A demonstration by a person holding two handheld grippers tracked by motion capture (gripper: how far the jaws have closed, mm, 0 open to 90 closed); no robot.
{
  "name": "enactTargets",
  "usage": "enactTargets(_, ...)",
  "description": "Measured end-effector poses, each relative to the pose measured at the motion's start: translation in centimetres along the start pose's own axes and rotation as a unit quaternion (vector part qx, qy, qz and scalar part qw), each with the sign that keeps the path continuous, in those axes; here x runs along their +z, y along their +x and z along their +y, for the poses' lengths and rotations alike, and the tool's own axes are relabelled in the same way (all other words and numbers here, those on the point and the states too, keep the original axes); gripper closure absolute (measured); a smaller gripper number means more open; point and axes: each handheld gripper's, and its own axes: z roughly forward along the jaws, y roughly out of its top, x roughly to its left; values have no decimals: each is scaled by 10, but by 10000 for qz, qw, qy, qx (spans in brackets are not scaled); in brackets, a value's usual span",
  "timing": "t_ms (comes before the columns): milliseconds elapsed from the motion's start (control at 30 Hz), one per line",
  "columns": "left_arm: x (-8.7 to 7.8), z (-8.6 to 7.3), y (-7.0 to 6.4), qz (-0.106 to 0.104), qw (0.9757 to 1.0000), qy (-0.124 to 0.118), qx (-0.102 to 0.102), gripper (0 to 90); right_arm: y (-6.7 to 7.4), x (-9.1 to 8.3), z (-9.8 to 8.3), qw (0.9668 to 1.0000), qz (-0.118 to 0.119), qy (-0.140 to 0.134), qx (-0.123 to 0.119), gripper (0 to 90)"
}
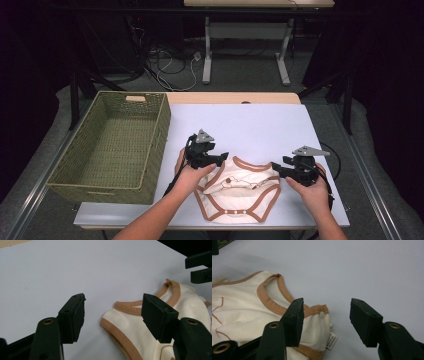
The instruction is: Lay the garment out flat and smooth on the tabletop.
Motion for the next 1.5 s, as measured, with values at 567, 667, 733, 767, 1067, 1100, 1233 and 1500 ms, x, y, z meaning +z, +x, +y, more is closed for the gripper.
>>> enactTargets(567, 33, 5, 14, -48, 9995, 307, -10, 357, -1, 0, -5, 9999, -34, -87, 131, 322)
enactTargets(667, 37, 4, 15, -115, 9992, 391, 9, 379, -1, 1, -6, 9999, -28, -79, 117, 322)
enactTargets(733, 40, 4, 15, -126, 9988, 467, -53, 394, 0, 1, -6, 9999, -37, -49, 148, 322)
enactTargets(767, 41, 5, 15, -155, 9978, 628, -136, 413, -1, 2, -7, 9999, 6, -58, 99, 322)
enactTargets(1067, 53, 9, 14, -169, 9940, 1084, -49, 500, 0, 4, -8, 9999, 39, -15, 119, 322)
enactTargets(1100, 55, 9, 13, -146, 9938, 1104, -9, 516, 0, 4, -8, 9999, 41, -6, 119, 322)
enactTargets(1233, 60, 8, 11, -51, 9922, 1243, -11, 552, -1, 4, -8, 9999, 42, -19, 107, 322)
enactTargets(1500, 67, 4, 11, -55, 9895, 1440, -78, 616, -3, 4, -7, 10000, -23, -17, 93, 322)
